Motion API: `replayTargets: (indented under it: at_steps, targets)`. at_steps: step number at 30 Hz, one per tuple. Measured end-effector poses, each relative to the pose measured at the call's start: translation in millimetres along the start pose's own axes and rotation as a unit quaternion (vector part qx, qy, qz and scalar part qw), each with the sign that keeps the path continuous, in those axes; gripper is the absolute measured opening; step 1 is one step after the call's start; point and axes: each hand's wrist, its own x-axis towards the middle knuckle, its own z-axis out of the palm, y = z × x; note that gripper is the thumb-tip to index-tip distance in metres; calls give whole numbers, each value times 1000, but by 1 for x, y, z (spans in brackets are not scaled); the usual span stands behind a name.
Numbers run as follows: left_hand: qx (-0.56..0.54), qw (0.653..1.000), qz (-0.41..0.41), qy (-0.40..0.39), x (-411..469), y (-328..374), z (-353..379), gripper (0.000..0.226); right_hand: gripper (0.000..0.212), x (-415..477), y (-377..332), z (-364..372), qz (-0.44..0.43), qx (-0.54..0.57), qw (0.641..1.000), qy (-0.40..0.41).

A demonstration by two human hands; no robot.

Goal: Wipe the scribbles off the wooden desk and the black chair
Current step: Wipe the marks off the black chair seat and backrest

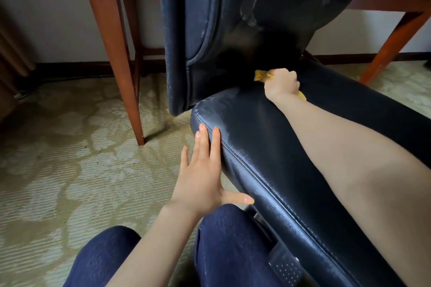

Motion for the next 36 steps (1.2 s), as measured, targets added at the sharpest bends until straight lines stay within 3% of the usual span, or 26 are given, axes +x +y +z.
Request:
replayTargets:
  at_steps: [8,10,16,21,30,33,36]
  targets:
    - [-67,998,-9,13,0,4,5,145,41,-29,-30,14,-149,28,984,-99]
    - [-74,997,-11,14,0,5,6,145,32,-44,-35,11,-197,20,974,-109]
    - [-73,997,-16,21,-1,4,6,145,28,-88,-32,-2,-354,82,920,-143]
    - [-138,990,-23,33,-2,3,7,153,26,-123,-4,-31,-430,117,880,-167]
    - [-129,990,-18,56,-5,-9,7,144,28,-153,49,-62,-522,137,816,-206]
    - [-117,990,-64,48,-4,-13,10,141,27,-139,46,-57,-522,138,823,-177]
    - [-106,991,-72,35,-3,-11,12,140,24,-120,31,-49,-435,155,871,-169]
